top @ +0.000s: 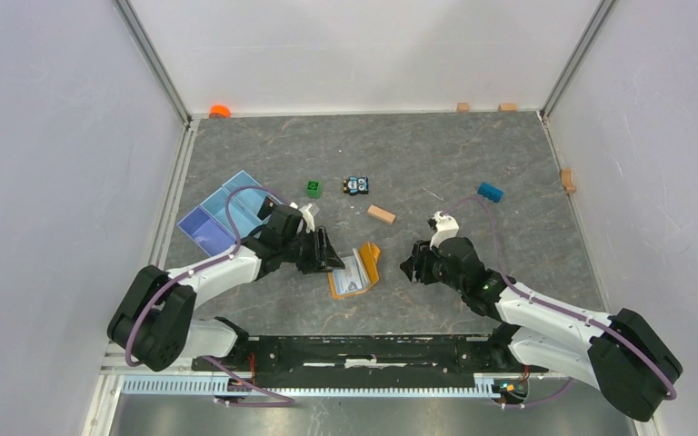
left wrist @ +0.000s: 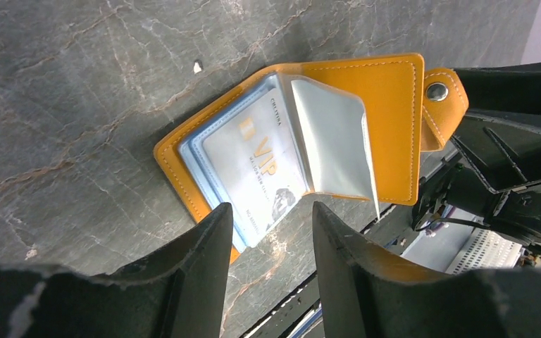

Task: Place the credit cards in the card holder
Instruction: Turn over the card slot in the card holder.

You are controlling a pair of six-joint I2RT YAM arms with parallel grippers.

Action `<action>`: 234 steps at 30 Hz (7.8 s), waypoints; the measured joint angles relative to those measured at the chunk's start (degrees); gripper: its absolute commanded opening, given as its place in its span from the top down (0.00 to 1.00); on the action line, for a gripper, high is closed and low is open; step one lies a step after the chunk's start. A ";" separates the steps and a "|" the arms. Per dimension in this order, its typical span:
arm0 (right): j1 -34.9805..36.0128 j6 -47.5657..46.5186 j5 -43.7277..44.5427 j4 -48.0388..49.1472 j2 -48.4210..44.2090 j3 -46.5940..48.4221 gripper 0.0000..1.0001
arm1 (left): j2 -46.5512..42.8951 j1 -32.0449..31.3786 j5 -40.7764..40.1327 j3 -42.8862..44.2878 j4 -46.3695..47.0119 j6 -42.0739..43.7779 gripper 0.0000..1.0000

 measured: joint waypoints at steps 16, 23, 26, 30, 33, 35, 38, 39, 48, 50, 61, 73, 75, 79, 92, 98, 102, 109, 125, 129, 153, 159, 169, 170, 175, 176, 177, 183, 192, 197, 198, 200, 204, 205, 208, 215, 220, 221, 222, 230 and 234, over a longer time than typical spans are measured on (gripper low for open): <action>9.16 -4.09 -5.92 5.22 4.00 4.96 0.10 | -3.98 0.00 -5.20 -0.07 -0.61 -0.02 0.32; 15.45 -4.46 0.46 3.82 12.35 11.50 0.06 | -4.33 0.00 -6.56 -1.31 -1.44 -0.07 0.30; 18.01 -4.63 4.83 1.49 16.15 15.50 0.09 | -4.50 0.00 -6.95 -1.73 -1.64 -0.09 0.29; 20.72 -4.63 10.97 -2.89 21.55 21.40 0.14 | -4.96 0.00 -7.67 -2.27 -1.60 -0.09 0.29; 21.75 -4.68 14.25 -5.97 25.35 25.27 0.22 | -5.42 0.00 -7.82 -2.60 -1.62 -0.13 0.28; 22.21 -4.81 16.00 -7.93 27.30 26.99 0.32 | -5.73 0.00 -7.91 -2.82 -1.60 -0.13 0.28; 22.49 -4.83 18.18 -10.62 28.74 28.13 0.44 | -5.92 0.00 -8.22 -3.28 -1.60 -0.15 0.28; 22.51 -4.85 18.67 -11.28 28.87 28.22 0.48 | -5.92 0.00 -8.31 -3.41 -1.64 -0.15 0.27; 22.27 -4.31 22.34 -15.13 28.46 27.69 0.82 | -7.04 0.28 -9.14 -4.04 -2.01 -0.22 0.25; 21.51 -3.91 21.33 -14.27 27.34 26.12 0.93 | -7.30 0.28 -9.11 -4.07 -1.99 -0.22 0.25; 8.44 2.71 3.91 2.60 20.94 9.44 1.00 | -7.08 0.31 -3.82 -8.04 5.35 -3.41 0.24; 7.48 4.37 0.33 5.46 20.44 7.69 1.00 | -3.50 -3.50 2.62 -8.63 18.60 -9.62 0.20; 7.48 4.46 0.22 5.44 20.35 7.67 1.00 | -3.19 -4.11 2.73 -8.02 19.80 -10.12 0.19; 7.50 4.50 -0.11 5.22 19.08 7.21 1.00 | -0.57 -4.85 2.69 -6.23 20.85 -10.75 0.18; 7.50 4.66 -1.99 4.57 17.57 7.08 1.00 | 5.88 -7.15 1.97 -1.70 20.79 -11.02 0.15; 7.63 4.72 -2.80 4.61 17.57 7.04 1.00 | 8.37 -8.55 0.81 0.87 18.53 -10.91 0.13; 8.02 4.76 -2.95 4.63 17.57 6.99 1.00 | 9.14 -9.68 -0.44 2.64 16.28 -10.58 0.13; 8.76 4.92 -3.04 4.66 17.55 6.99 1.00 | 10.69 -11.17 -3.26 4.98 11.41 -9.42 0.13; 9.49 4.87 -1.18 3.52 16.83 6.99 1.00 | 12.46 -12.63 -7.82 7.08 6.03 -7.58 0.18; 9.51 4.81 0.98 1.75 15.76 6.99 1.00 | 11.45 -12.66 -9.57 7.04 3.72 -7.28 0.21; 8.70 5.14 5.35 -0.57 14.67 6.19 0.84 | 5.05 -12.63 -11.61 -1.84 5.29 -9.14 0.73; 5.40 4.04 5.07 -2.64 10.73 5.18 0.54 | 5.09 -12.63 -11.50 -2.86 7.10 -9.97 0.81; 3.69 0.28 4.22 -6.80 1.90 4.81 0.44 | 5.79 -12.61 -10.03 -2.64 9.97 -10.10 0.81; 3.67 0.04 4.24 -7.08 1.18 4.85 0.46 | 5.79 -12.59 -9.99 -2.40 10.03 -10.10 0.81; 3.65 -0.79 3.89 -7.96 -1.42 5.79 0.56 | 5.81 -12.59 -9.60 -1.55 10.45 -10.08 0.81; 3.58 -0.90 3.63 -7.93 -1.51 6.10 0.57 | 5.88 -12.59 -9.44 -1.49 10.47 -10.08 0.81; 3.52 -0.98 3.21 -7.91 -1.55 6.36 0.59 | 6.01 -12.59 -9.18 -1.46 10.49 -10.08 0.81; 3.41 -1.29 1.73 -8.07 -1.44 6.64 0.71 | 6.73 -12.52 -8.98 -1.46 10.49 -10.05 0.81; 3.41 -2.10 2.12 -10.82 -3.37 6.91 0.57 | 6.75 -12.48 -8.83 -1.20 10.51 -10.08 0.82; 3.41 -3.74 3.23 -13.77 -5.01 8.68 0.58 | 6.75 -12.48 -8.81 -1.16 10.56 -10.08 0.82; 3.41 -4.04 2.97 -13.77 -5.53 8.83 0.58 | 6.75 -12.48 -8.81 -1.14 10.58 -10.08 0.82; 3.41 -4.66 1.77 -13.62 -6.56 8.90 0.56 | 6.75 -12.48 -8.79 -1.14 10.58 -10.08 0.82; 3.43 -6.21 -3.19 -11.78 -6.62 8.90 0.55 | 6.75 -12.48 -8.66 -1.14 10.93 -10.08 0.82; 3.61 -6.58 -4.87 -10.95 -6.19 8.90 0.55 | 6.75 -12.48 -8.63 -1.14 11.15 -10.08 0.82; 5.60 -7.63 -7.85 -8.96 -4.63 9.07 0.55 | 6.75 -12.48 -8.61 -1.09 11.78 -10.08 0.82; 15.28 -10.43 -6.34 -8.22 2.14 14.93 0.41 | 6.75 -12.48 -8.63 -0.83 12.17 -10.08 0.75; 18.05 -11.26 0.74 -8.94 7.58 16.98 0.32 | 6.60 -12.48 -9.64 -0.83 11.26 -10.03 0.60; 18.36 -11.28 2.14 -9.20 8.96 17.22 0.30 | 6.43 -12.48 -10.25 -0.83 10.84 -10.01 0.57; 18.69 -11.26 3.56 -9.40 10.25 17.38 0.29 | 6.19 -12.46 -10.67 -0.83 10.45 -10.01 0.55; 21.14 -10.78 11.98 -11.72 19.21 18.32 0.22 | 3.15 -11.63 -12.81 -1.36 8.66 -10.01 0.51; 21.40 -10.32 13.38 -11.72 21.92 18.38 0.19 | 2.97 -11.56 -13.46 -1.44 8.26 -10.01 0.51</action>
